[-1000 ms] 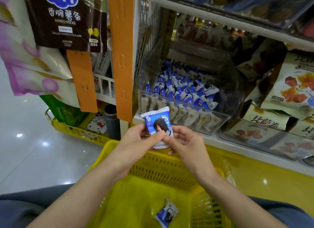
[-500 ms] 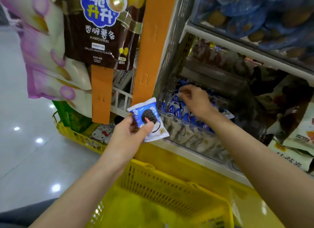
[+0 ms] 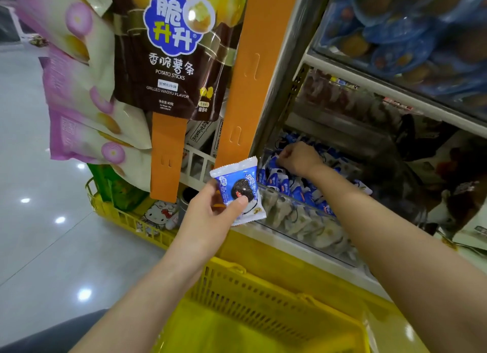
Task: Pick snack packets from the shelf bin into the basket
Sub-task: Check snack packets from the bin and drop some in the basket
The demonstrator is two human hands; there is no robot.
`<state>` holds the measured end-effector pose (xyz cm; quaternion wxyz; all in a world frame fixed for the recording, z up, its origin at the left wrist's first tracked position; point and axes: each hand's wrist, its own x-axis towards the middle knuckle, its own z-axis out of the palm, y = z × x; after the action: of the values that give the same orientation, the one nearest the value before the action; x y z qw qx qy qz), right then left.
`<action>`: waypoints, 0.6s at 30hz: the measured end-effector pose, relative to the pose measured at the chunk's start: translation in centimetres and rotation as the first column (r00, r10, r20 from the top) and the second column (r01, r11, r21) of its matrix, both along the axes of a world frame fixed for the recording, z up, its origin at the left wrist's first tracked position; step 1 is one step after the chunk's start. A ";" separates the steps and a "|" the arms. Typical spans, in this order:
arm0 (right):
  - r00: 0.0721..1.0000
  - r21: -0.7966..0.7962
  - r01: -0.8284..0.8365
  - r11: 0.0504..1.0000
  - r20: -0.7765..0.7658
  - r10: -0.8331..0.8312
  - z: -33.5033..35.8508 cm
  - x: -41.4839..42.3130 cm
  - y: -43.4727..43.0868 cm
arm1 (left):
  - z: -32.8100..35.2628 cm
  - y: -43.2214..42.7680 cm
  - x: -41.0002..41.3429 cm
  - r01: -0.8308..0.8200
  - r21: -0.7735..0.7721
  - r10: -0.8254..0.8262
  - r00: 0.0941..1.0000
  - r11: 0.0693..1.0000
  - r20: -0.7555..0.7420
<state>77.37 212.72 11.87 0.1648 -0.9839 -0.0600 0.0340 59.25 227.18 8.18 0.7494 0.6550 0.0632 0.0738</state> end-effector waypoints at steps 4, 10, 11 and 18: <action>0.989 0.162 0.016 0.987 0.140 -0.040 0.0 -0.7 -0.7 | 0.0 -0.1 -0.3 -0.020 0.013 0.020 1.000 1.000 -0.002; 0.941 0.434 0.023 0.901 0.295 -0.166 2.3 -2.2 -2.7 | 0.2 -0.3 -0.6 -0.015 -0.034 0.014 1.000 0.999 -0.018; 0.935 0.477 0.024 0.879 0.299 -0.188 2.7 -2.6 -3.0 | 0.3 -0.4 -0.6 -0.006 -0.034 0.006 1.000 0.999 -0.013; 0.975 0.752 -0.077 0.654 0.194 -0.109 3.7 -9.2 -3.6 | 1.0 -1.4 -1.2 0.121 -0.179 -0.118 0.993 0.976 0.026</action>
<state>68.18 209.07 15.61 0.5514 -0.8239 -0.0779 -0.1058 58.03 225.81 9.16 0.8090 0.5866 0.0243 0.0277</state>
